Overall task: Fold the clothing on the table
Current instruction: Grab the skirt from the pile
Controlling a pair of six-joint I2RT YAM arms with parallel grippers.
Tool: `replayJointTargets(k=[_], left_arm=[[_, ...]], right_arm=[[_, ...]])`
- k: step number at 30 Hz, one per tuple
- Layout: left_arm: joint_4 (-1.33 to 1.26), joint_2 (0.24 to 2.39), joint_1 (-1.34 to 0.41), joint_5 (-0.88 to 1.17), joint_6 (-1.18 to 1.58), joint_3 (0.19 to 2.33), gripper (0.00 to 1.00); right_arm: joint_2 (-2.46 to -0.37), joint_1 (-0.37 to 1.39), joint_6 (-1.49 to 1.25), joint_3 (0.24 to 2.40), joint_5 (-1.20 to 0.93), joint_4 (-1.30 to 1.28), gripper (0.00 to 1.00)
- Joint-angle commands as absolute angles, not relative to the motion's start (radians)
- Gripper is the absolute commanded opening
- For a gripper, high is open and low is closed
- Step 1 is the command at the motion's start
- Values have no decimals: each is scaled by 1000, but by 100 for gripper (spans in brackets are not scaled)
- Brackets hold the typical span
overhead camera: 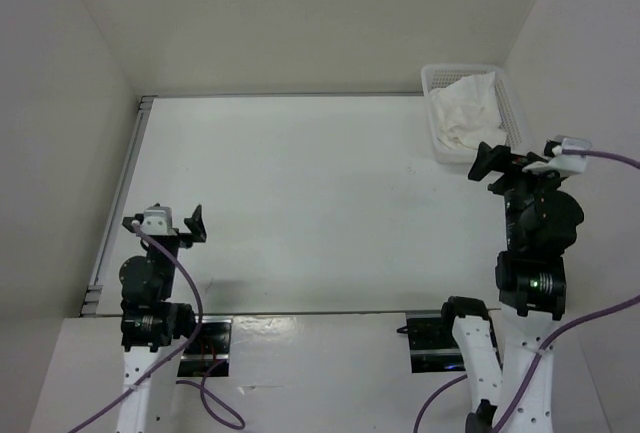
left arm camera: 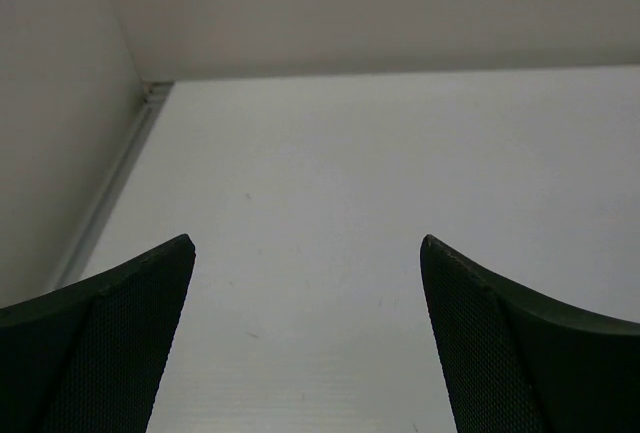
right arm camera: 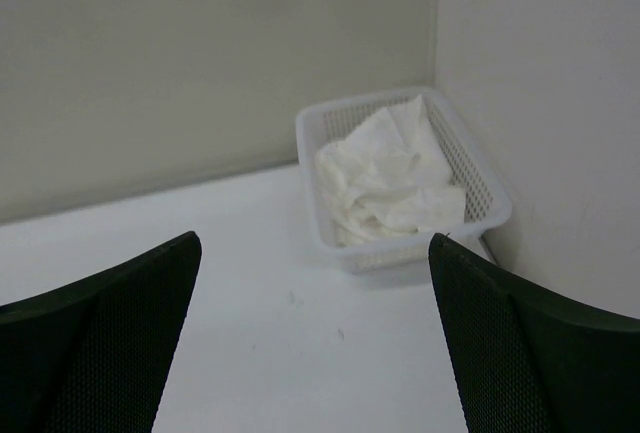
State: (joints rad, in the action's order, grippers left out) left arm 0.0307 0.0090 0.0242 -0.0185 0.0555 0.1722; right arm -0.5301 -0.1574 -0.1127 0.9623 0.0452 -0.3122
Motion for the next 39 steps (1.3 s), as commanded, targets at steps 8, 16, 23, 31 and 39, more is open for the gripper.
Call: replayJointTargets(k=[8, 16, 23, 31, 39], left_arm=[[157, 630, 23, -273, 95, 935, 99], [513, 1038, 60, -260, 216, 1288, 99], [600, 1166, 115, -56, -40, 1293, 99], [571, 1190, 241, 17, -77, 1227, 99], [590, 1270, 268, 74, -23, 1178, 99]], right_arm=[[-1136, -242, 118, 1317, -16, -650, 99], [-1593, -256, 138, 1690, -6, -886, 99], [-1793, -293, 135, 1852, -57, -863, 99], [-1948, -210, 170, 1845, 63, -666, 99], [-2112, -176, 202, 1924, 110, -594, 99]])
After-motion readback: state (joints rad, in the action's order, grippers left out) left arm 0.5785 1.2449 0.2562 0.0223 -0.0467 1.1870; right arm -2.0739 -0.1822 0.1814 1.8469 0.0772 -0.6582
